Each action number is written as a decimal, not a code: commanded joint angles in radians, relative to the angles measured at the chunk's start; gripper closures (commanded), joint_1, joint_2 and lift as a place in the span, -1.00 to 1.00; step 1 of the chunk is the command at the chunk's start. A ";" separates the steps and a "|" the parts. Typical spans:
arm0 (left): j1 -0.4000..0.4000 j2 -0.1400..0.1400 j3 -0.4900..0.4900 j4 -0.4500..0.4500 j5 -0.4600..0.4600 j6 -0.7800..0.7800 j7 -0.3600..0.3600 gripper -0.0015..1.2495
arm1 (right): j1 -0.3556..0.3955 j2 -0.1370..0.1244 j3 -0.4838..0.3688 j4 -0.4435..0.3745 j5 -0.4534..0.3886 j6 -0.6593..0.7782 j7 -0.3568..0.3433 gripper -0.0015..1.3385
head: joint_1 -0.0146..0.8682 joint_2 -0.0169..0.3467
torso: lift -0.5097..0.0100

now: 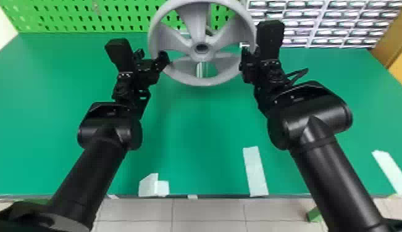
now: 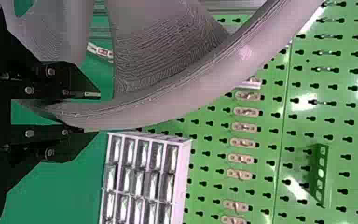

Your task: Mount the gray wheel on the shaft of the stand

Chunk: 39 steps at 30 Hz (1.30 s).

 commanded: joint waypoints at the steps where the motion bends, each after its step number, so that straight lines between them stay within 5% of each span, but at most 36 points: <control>1: -0.008 0.001 0.004 0.021 0.000 -0.013 0.017 -0.08 | -0.006 0.000 -0.003 0.017 0.002 -0.004 -0.112 0.81 | 0.99 -0.62 | 0.57; 39: -0.061 -0.002 -0.001 0.051 -0.002 0.033 0.034 -0.09 | -0.058 0.015 -0.009 0.053 -0.001 0.052 -0.111 0.81 | 0.99 -0.62 | 0.57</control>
